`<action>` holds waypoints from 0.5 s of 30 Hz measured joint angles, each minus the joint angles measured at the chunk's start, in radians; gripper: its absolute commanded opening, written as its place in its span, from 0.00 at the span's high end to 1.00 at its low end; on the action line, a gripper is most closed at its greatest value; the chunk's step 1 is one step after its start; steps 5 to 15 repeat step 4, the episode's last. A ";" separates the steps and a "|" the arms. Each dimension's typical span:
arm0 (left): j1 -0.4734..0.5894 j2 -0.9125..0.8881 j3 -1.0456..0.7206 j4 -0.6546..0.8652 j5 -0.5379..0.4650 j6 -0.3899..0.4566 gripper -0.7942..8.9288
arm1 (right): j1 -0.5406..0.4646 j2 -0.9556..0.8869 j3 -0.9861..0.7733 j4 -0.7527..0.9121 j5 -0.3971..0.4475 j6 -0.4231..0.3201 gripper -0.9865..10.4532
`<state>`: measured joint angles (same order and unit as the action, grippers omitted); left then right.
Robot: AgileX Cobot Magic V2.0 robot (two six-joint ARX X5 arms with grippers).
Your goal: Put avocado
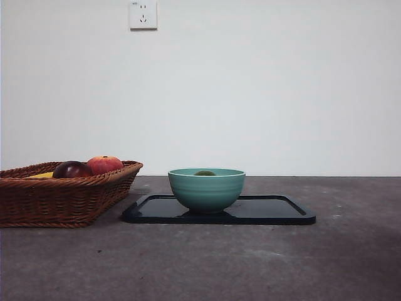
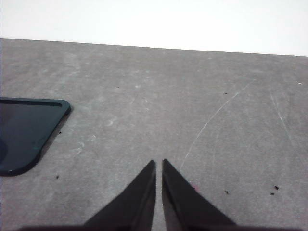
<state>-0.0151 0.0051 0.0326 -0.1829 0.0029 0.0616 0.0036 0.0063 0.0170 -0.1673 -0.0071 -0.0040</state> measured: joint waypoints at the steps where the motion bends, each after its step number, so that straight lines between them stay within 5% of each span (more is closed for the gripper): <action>1: 0.000 0.000 0.000 0.000 0.000 0.000 0.90 | 0.000 0.000 0.000 0.000 0.000 0.000 0.90; 15: 0.000 0.000 0.000 0.000 0.000 0.000 0.90 | 0.000 0.000 0.000 0.000 0.000 0.000 0.90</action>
